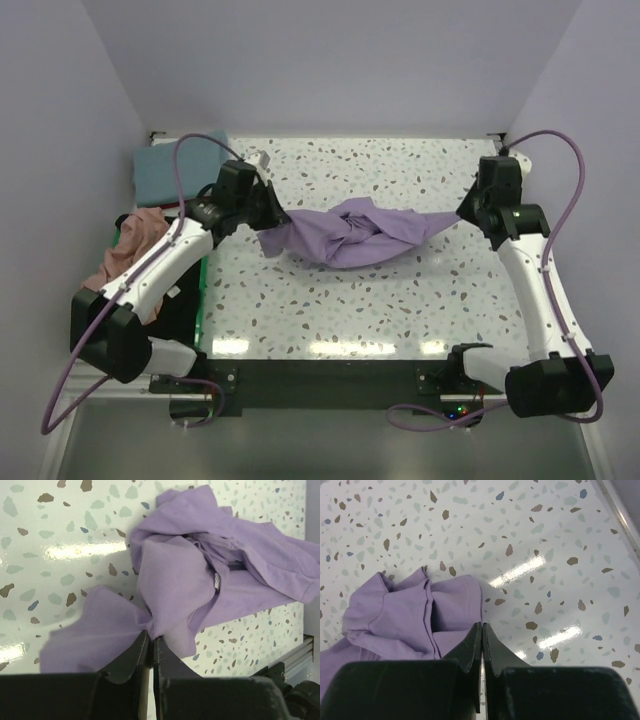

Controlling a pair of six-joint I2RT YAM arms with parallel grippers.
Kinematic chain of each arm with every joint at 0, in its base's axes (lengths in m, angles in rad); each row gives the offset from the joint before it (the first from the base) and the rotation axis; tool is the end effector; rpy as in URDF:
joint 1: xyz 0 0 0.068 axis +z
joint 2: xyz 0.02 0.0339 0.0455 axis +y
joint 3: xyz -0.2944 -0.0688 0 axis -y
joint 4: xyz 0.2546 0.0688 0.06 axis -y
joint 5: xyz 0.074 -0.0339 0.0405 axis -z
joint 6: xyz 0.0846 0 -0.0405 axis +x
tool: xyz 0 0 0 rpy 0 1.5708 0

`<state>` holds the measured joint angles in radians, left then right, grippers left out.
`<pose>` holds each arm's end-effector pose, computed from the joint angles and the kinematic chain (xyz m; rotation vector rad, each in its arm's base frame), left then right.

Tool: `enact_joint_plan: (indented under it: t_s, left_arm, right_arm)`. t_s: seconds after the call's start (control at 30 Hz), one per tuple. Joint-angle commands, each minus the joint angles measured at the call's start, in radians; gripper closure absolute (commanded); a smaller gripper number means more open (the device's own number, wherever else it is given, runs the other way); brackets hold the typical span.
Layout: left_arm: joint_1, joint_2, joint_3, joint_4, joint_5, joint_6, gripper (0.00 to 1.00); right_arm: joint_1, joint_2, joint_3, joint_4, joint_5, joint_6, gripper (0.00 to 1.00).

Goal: Fold and stack the t-shirts
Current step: Move the tshirt to the center of the board

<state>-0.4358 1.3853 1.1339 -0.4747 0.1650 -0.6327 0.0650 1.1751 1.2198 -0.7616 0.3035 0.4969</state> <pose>0.3069 -0.1582 0.2931 -0.1470 2.3943 -0.7191 0.2759 -0.0074 0.3548 0.6332 2.1580 -0.0466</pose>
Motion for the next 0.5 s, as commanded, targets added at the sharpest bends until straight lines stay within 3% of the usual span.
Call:
enact_joint_plan:
  t_s: [0.0,0.1,0.2,0.27,0.3,0.33,0.43,0.47]
  left_arm:
    - [0.006,-0.095,0.058,-0.036,0.039,0.005,1.00]
    - [0.022,-0.121,0.027,-0.012,0.102,-0.022,1.00]
    - [0.110,-0.086,-0.052,0.094,0.224,-0.050,1.00]
    - [0.192,-0.002,-0.086,0.157,0.274,-0.047,0.84]
    - [0.210,0.039,-0.080,0.189,0.266,-0.036,0.70]
    - [0.233,0.082,-0.063,0.189,0.252,-0.022,0.43]
    - [0.243,0.236,0.052,0.127,0.179,0.060,0.24]
    - [0.241,0.254,0.084,0.110,0.144,0.067,0.22]
  right_arm:
    - [-0.004,-0.049,0.073,-0.047,0.066,-0.027,1.00]
    - [-0.007,-0.060,0.079,-0.042,0.078,-0.035,1.00]
    - [-0.008,-0.022,0.070,-0.028,0.083,-0.041,1.00]
    - [-0.007,0.003,0.061,-0.018,0.075,-0.043,1.00]
    - [-0.008,0.024,0.046,-0.009,0.066,-0.041,1.00]
    - [-0.010,0.035,0.040,-0.001,0.050,-0.040,1.00]
    - [-0.010,0.073,0.021,0.015,0.005,-0.034,1.00]
    - [-0.011,0.078,0.020,0.019,-0.007,-0.034,1.00]
